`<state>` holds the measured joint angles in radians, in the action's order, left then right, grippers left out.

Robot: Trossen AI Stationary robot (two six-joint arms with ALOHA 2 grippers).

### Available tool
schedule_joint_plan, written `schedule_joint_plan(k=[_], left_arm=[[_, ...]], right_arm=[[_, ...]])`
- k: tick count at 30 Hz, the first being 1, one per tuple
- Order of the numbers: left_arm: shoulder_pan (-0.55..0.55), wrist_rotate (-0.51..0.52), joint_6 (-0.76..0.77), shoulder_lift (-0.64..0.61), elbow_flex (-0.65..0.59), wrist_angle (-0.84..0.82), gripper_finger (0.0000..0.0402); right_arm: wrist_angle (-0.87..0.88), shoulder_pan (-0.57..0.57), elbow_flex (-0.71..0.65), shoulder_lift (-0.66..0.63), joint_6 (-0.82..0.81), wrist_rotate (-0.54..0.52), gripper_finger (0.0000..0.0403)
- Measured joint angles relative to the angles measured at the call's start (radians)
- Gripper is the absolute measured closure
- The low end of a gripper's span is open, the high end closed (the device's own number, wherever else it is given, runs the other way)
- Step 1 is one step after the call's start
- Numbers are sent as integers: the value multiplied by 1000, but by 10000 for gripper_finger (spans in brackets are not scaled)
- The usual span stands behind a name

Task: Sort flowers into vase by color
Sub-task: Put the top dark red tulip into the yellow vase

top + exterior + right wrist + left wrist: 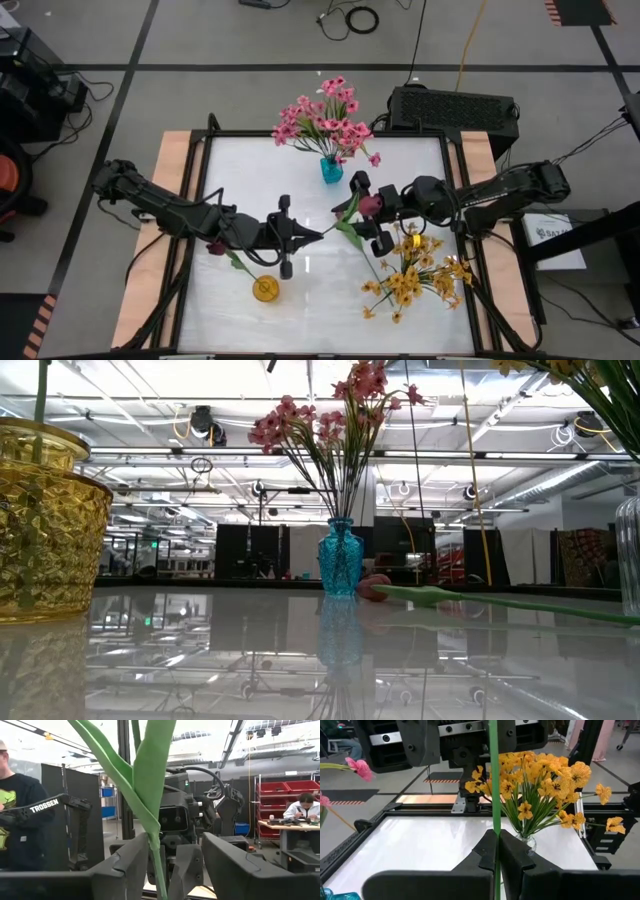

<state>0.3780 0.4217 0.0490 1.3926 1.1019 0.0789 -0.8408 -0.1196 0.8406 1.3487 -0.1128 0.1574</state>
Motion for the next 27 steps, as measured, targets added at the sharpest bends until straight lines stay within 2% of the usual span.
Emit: schedule_joint_plan(k=[12,21,24,27], left_arm=[[-11,1,24,0,0,-20,389],[-12,16,26,0,0,-21,388],[-5,59,60,0,0,-31,376],[10,70,108,-21,0,-93,340]], right_arm=[[-46,0,0,34,2,-3,283],[-52,0,0,34,2,-3,394],[-47,0,0,34,-3,-9,392],[-22,0,0,34,-4,-9,398]])
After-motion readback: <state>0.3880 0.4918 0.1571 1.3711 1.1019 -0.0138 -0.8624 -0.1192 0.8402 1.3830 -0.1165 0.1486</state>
